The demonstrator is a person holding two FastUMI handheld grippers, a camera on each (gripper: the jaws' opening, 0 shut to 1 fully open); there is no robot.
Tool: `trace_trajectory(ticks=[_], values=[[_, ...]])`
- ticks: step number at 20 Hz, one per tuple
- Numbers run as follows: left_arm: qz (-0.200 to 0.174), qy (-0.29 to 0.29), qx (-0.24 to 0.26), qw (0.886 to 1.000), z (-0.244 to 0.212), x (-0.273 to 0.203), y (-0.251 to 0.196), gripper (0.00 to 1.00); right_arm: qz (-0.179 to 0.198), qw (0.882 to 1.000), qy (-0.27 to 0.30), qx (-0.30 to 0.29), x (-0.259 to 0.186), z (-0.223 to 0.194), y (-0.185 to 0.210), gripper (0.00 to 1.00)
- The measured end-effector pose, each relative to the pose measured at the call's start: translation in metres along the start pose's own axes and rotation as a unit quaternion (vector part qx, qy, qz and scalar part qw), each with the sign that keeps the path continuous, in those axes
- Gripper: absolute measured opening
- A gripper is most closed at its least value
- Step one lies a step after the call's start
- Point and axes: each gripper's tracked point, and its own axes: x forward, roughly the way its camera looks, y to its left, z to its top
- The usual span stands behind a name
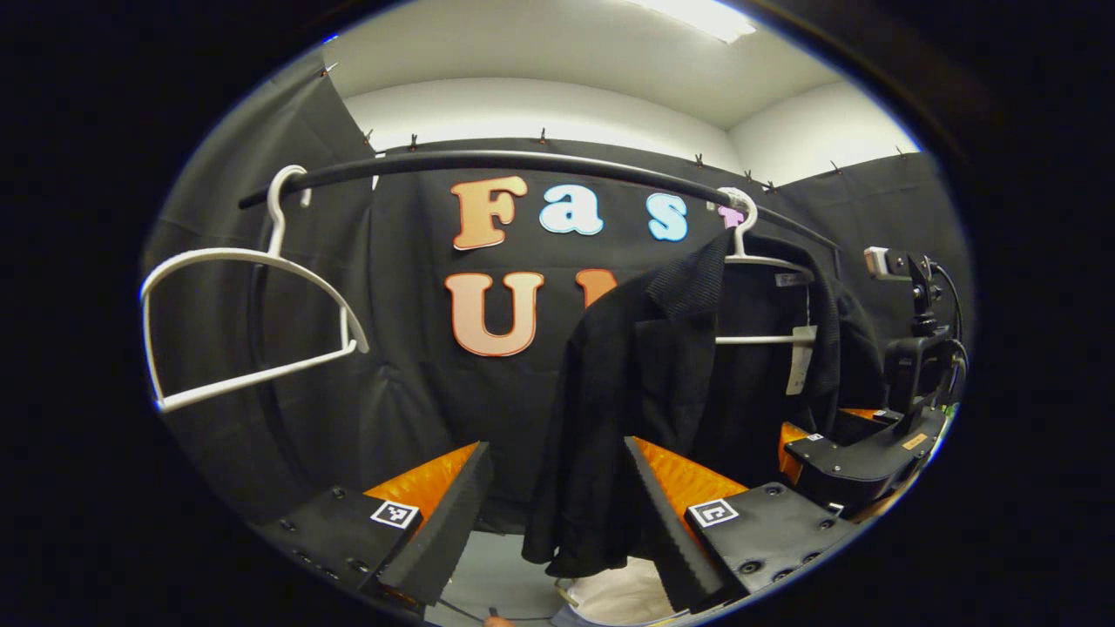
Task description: Grasp the clothes on the hanger with both hands and then place them into the laundry hamper below.
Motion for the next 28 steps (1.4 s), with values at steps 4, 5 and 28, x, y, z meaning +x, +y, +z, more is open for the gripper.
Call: trace_trajectory(ticks=[4,5,28], values=[[-0.046,0.001,-0.021,0.999,-0.004,0.022,-0.037,0.96,-0.007,1.0,-0.005,-0.009,0.016,0.003,-0.007,0.99],[-0.054,0.003,-0.022,0.998,-0.006,0.029,-0.044,0.93,-0.002,1.0,-0.005,-0.01,0.02,0.004,-0.007,0.92],[0.012,0.025,-0.032,0.999,-0.054,0.135,-0.08,0.72,0.125,0.992,0.02,0.006,0.022,0.005,-0.027,0.08]])
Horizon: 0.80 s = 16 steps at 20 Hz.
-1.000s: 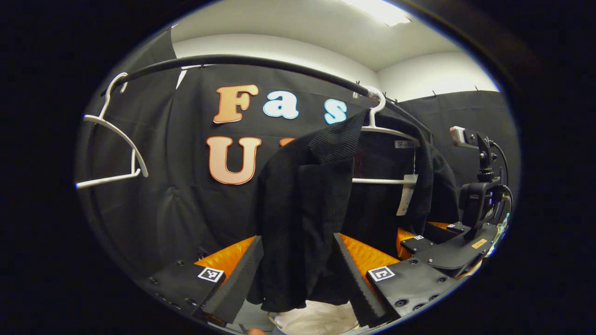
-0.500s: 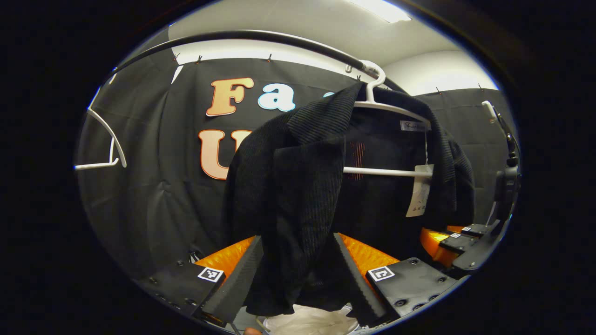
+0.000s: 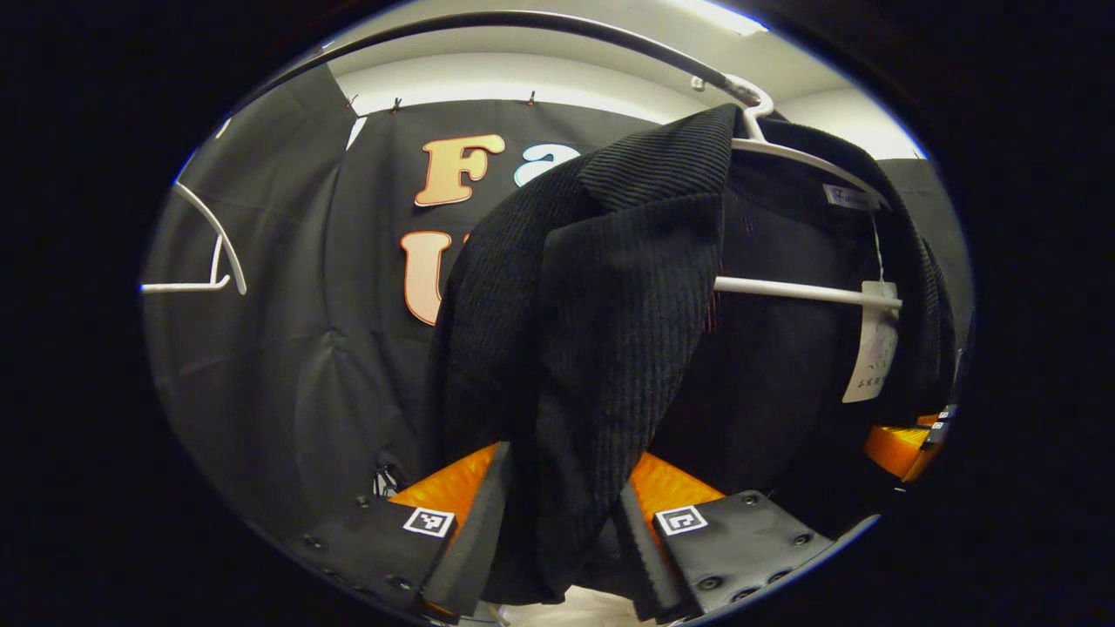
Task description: Grasp the clothes on the hanger with both hands and then place them into the laundry hamper below.
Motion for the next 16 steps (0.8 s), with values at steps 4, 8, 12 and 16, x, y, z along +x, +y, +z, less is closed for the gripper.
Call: trace_trajectory(ticks=[4,8,12,16], values=[[0.014,0.001,0.009,1.0,0.002,0.0,0.01,0.41,0.02,1.0,0.008,-0.005,-0.009,0.002,-0.001,0.07],[0.021,0.003,0.015,1.0,0.008,-0.004,0.023,0.12,0.036,0.999,0.015,-0.014,-0.024,0.006,-0.01,0.06],[0.028,0.016,-0.001,0.999,0.019,-0.019,0.037,0.08,0.038,0.999,0.014,-0.003,-0.04,0.018,-0.029,0.06],[0.045,-0.002,-0.009,0.999,0.051,-0.035,0.062,0.08,0.034,0.999,0.011,-0.003,-0.054,0.039,-0.045,0.05]])
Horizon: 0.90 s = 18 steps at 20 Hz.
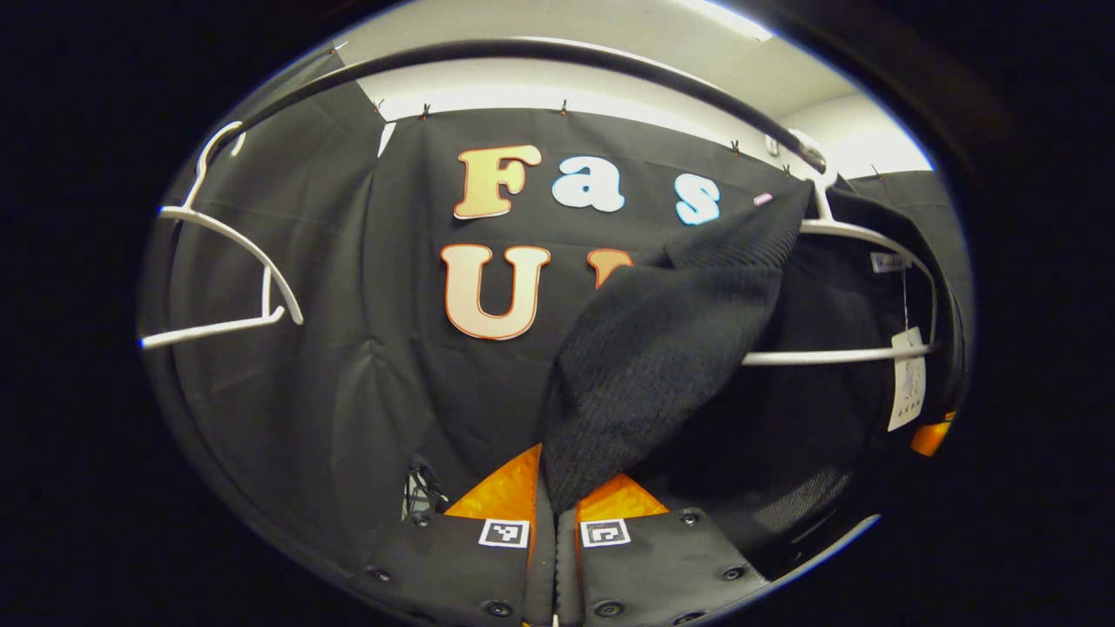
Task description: Grasp the clothes on the hanger with both hands and then place them into the laundry hamper below.
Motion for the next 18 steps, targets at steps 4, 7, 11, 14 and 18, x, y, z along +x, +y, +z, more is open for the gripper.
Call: trace_trajectory(ticks=[4,7,11,14,18], values=[[0.005,-0.021,0.001,1.0,0.029,-0.012,0.015,0.08,0.013,1.0,-0.004,0.004,-0.018,0.02,-0.004,0.04],[0.012,-0.03,0.004,0.999,0.043,-0.013,0.024,0.08,0.023,1.0,-0.013,-0.003,-0.028,0.042,-0.009,0.05],[0.023,-0.047,0.017,0.998,0.062,-0.014,0.037,0.11,0.034,0.999,-0.019,0.011,-0.032,0.068,-0.019,0.04],[0.026,-0.052,0.026,0.998,0.07,-0.014,0.042,0.08,0.037,0.998,-0.023,0.033,-0.031,0.083,-0.029,0.04],[0.024,-0.057,0.033,0.998,0.076,-0.013,0.044,0.08,0.064,0.996,-0.021,0.061,-0.037,0.098,-0.03,0.04]])
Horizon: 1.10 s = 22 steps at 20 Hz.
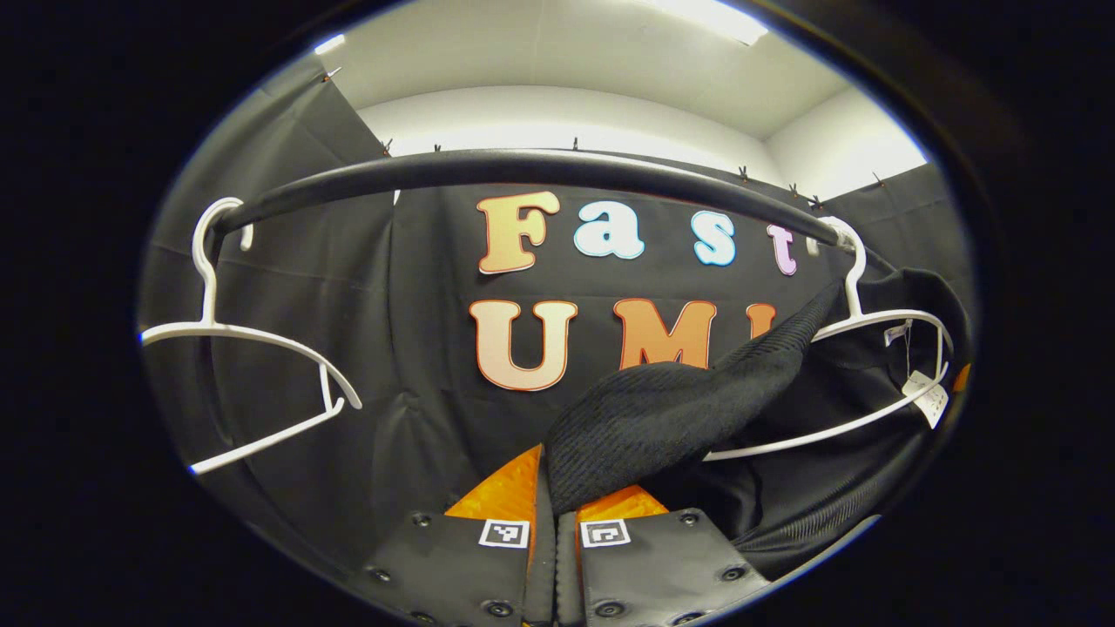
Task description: Grasp the clothes on the hanger with both hands and then place them into the laundry hamper below.
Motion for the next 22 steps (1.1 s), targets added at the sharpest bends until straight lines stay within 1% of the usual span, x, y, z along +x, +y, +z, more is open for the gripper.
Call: trace_trajectory(ticks=[3,6,9,10,11,12,13,14,15,16,17,18,20,22], values=[[0.007,0.0,0.001,1.0,0.001,0.008,0.008,0.08,0.016,1.0,0.003,0.001,-0.003,0.009,-0.003,0.04],[0.013,-0.001,0.01,1.0,0.001,0.018,0.014,0.08,0.013,1.0,-0.001,0.013,-0.001,0.02,-0.02,0.04],[0.018,-0.005,0.019,1.0,0.003,0.027,0.015,0.08,0.021,0.999,-0.005,0.039,0.008,0.03,-0.03,0.04],[0.022,-0.005,0.023,0.999,0.004,0.028,0.016,0.08,0.014,0.999,-0.01,0.04,0.012,0.036,-0.039,0.04],[0.027,-0.006,0.027,0.999,0.004,0.029,0.02,0.08,-0.001,0.999,-0.026,0.034,0.015,0.049,-0.057,0.04],[0.026,-0.008,0.024,0.999,0.005,0.029,0.019,0.08,-0.011,0.998,-0.046,0.03,0.018,0.065,-0.072,0.04],[0.02,-0.012,0.012,1.0,0.005,0.031,0.015,0.08,-0.014,0.998,-0.053,0.024,0.027,0.075,-0.08,0.04],[0.018,-0.01,0.009,1.0,0.001,0.035,0.011,0.1,-0.02,0.998,-0.048,0.017,0.036,0.075,-0.085,0.04],[0.023,-0.008,0.017,1.0,-0.002,0.037,0.013,0.08,-0.02,0.999,-0.04,0.005,0.048,0.068,-0.083,0.04],[0.03,-0.008,0.025,0.999,0.0,0.04,0.019,0.11,-0.014,0.999,-0.031,-0.009,0.058,0.061,-0.079,0.04],[0.036,-0.008,0.029,0.999,0.003,0.044,0.025,0.11,-0.009,0.999,-0.027,-0.02,0.069,0.057,-0.076,0.04],[0.041,-0.007,0.03,0.999,0.004,0.048,0.031,0.08,0.002,1.0,-0.023,-0.018,0.079,0.053,-0.074,0.04],[0.049,-0.003,0.027,0.998,-0.002,0.054,0.041,0.08,0.026,1.0,-0.018,0.001,0.101,0.052,-0.067,0.04],[0.054,-0.003,0.015,0.998,-0.006,0.059,0.042,0.08,0.049,0.999,-0.018,0.002,0.128,0.052,-0.069,0.04]])
